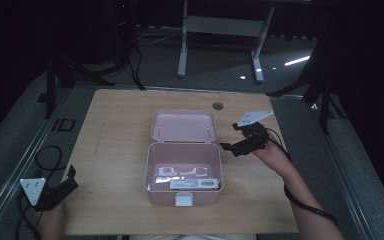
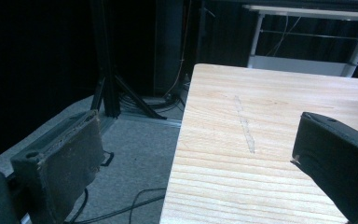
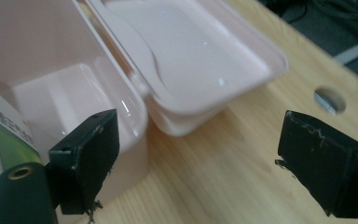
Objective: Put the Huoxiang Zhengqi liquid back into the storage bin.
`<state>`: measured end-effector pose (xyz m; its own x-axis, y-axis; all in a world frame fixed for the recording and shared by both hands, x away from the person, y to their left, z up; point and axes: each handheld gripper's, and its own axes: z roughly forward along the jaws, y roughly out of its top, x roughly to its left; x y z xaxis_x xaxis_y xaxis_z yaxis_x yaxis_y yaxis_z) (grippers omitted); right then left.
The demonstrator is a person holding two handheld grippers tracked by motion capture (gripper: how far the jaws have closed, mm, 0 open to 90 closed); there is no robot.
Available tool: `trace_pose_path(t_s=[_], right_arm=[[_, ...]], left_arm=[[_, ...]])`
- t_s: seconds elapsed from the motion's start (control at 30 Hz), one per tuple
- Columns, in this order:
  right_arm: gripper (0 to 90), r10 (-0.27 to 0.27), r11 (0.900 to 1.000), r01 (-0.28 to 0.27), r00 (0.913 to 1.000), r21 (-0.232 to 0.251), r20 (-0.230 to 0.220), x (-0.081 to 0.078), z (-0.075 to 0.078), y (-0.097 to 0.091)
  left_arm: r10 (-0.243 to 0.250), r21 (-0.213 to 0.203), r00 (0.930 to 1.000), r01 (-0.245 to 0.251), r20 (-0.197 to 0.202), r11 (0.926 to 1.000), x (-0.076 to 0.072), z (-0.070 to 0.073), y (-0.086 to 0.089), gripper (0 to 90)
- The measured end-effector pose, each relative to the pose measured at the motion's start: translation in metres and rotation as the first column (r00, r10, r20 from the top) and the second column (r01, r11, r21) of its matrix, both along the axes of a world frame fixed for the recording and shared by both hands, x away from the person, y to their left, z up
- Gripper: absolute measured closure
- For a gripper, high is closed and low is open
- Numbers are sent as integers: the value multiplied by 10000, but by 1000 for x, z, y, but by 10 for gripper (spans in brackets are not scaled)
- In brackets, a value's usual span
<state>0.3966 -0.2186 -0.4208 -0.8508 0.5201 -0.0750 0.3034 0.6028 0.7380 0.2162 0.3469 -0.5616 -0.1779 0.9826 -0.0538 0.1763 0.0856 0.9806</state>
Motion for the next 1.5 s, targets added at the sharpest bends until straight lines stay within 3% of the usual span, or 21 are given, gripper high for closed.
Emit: trace_pose_path(t_s=[0.13, 0.37, 0.6, 0.8, 0.83, 1.2, 1.27, 1.5], right_arm=[[122, -499, 9986, 499, 9987, -184, -39, 5, -22, -10], [123, -1131, 9936, 1131, 9935, 35, -154, 7, -58, -22], [123, -1835, 9804, 1834, 9830, 714, -57, 5, -82, -32], [124, -2390, 9681, 2365, 9708, 825, 218, 0, -98, -37], [126, -2790, 9575, 2750, 9595, 866, 380, -3, -104, -40], [132, -3756, 9154, 3692, 9267, 1601, 104, -12, -123, -68], [132, -3998, 9050, 3898, 9162, 1703, 277, -16, -125, -75], [132, -4917, 8533, 4782, 8707, 2080, 151, -23, -125, -98]], left_arm=[[11, 10, 10000, -11, 0, 10000, 0, 0, 0, 21], [-23, 27, 10000, 24, -76, 10000, 0, 0, 0, 21], [-13, -1, 10000, 13, -41, 10000, 0, 0, 0, 21], [-71, -45, 10000, 71, -24, 10000, 0, 0, 0, 21], [-96, -39, 9999, 96, -39, 9999, 0, 0, 0, 21], [-39, -37, 10000, 39, -16, 10000, 0, 0, 0, 21], [-53, -32, 10000, 53, -36, 10000, 1, 0, 0, 21], [-47, 13, 10000, 47, -66, 10000, 1, 0, 0, 21]])
